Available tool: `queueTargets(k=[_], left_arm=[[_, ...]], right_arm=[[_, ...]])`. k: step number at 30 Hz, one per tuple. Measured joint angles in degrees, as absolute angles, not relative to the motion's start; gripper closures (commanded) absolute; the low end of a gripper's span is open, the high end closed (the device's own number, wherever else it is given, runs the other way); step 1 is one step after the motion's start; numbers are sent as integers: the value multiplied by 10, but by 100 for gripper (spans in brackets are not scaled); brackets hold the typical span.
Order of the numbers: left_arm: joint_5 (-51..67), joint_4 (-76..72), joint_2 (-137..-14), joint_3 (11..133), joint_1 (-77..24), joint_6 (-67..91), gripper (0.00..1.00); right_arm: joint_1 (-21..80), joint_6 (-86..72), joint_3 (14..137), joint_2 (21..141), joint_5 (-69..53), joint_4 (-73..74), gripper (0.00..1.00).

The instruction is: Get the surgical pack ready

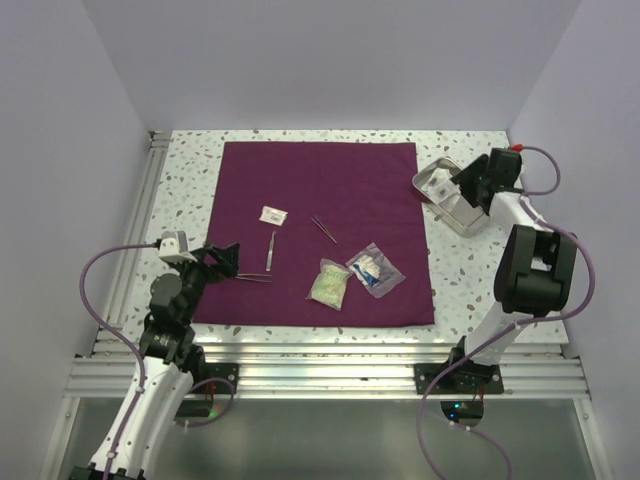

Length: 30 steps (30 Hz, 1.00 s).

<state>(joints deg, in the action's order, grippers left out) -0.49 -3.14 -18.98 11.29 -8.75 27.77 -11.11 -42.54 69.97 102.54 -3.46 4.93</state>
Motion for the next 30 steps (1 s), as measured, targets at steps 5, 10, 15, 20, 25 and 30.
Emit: queueTargets(k=[5, 10, 15, 20, 25, 30], left_arm=[[4, -43, -190, 100, -88, 272, 0], [9, -56, -187, 94, -88, 267, 0], [9, -68, -183, 92, -88, 263, 0], [9, -69, -184, 88, -88, 263, 0], [4, -67, -186, 88, -88, 263, 0], [-8, -63, -208, 89, -88, 264, 0]], right_arm=[[-111, -426, 646, 972, -35, 21, 40], [-109, -423, 598, 945, -33, -4, 37], [-108, -420, 590, 944, -27, -15, 36], [-99, -409, 591, 936, -23, -16, 32], [-54, -400, 593, 915, -20, -6, 29], [31, -406, 593, 892, -8, -4, 28]])
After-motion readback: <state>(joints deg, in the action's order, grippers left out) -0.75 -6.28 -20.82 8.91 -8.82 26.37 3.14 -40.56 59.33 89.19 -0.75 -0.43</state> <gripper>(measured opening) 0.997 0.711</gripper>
